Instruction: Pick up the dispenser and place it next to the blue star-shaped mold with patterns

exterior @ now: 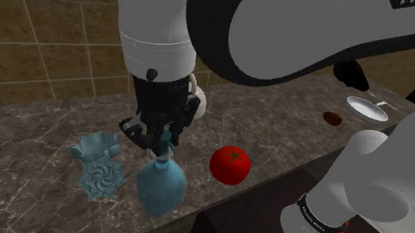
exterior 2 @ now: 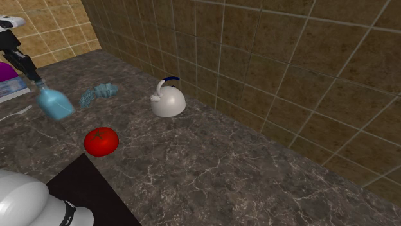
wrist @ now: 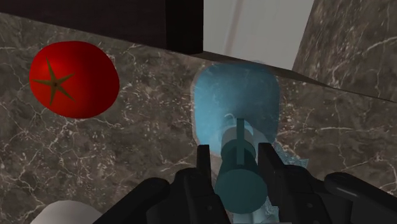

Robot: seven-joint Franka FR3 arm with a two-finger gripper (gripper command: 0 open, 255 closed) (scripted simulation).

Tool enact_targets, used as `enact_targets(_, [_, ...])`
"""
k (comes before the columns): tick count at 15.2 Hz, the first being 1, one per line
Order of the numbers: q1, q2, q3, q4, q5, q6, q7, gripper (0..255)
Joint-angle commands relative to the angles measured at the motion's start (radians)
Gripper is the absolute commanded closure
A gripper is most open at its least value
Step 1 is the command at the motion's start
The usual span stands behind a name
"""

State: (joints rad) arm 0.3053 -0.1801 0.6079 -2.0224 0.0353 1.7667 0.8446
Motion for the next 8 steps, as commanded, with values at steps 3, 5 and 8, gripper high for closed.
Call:
enact_targets(3, [0.002, 0.006, 0.005, -0.049, -0.002, 0.056, 0.007, 255])
enact_targets(5, [0.002, 0.013, 0.008, -0.071, -0.005, 0.082, 0.01, 255])
enact_targets(8, [0.003, 0.024, 0.012, -0.102, -0.01, 0.123, 0.017, 255])
